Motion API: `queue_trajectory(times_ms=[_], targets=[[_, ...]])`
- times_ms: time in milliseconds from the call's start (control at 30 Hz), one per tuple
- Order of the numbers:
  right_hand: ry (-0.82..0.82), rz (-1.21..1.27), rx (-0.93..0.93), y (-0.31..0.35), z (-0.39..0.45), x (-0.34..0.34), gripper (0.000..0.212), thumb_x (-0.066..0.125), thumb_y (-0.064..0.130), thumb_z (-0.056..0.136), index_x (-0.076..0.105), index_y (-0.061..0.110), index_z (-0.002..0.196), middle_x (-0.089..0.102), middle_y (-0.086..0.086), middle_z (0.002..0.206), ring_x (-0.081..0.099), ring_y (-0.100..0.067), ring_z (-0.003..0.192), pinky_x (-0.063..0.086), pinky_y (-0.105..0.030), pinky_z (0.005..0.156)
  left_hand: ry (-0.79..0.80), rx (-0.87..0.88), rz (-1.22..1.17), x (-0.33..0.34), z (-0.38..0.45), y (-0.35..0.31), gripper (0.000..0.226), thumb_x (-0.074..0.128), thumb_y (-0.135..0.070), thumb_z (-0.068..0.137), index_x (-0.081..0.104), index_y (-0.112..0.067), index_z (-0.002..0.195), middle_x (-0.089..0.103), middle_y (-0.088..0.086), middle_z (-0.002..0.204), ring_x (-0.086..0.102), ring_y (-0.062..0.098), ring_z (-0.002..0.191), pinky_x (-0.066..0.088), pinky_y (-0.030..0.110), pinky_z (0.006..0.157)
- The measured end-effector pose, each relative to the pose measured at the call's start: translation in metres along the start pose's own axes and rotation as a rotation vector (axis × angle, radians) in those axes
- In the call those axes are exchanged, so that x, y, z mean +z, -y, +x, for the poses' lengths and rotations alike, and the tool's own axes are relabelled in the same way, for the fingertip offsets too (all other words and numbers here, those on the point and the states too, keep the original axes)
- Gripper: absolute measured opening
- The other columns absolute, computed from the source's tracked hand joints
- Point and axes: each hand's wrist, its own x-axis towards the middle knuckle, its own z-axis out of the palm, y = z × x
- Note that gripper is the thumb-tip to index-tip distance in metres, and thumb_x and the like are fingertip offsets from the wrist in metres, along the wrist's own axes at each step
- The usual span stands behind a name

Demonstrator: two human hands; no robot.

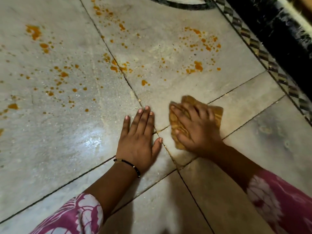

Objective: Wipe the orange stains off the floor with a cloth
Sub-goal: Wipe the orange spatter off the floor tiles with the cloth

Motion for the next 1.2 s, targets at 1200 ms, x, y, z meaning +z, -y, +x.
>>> queue_trajectory(times_ms=[1200], targets=[[0.064,0.072,-0.077,0.063,0.021,-0.012,0.062,0.036,0.054,0.081,0.045,0.031,0.137,0.043,-0.007,0.142,0.037,-0.037,0.121,0.026,-0.059,0.101,0.246,0.212,0.186,-0.05,-0.022,0.051,0.067,0.036,-0.049,0.083,0.049,-0.009,0.136,0.047,0.008,0.143,0.05,0.026,0.126,0.036,0.046,0.103]])
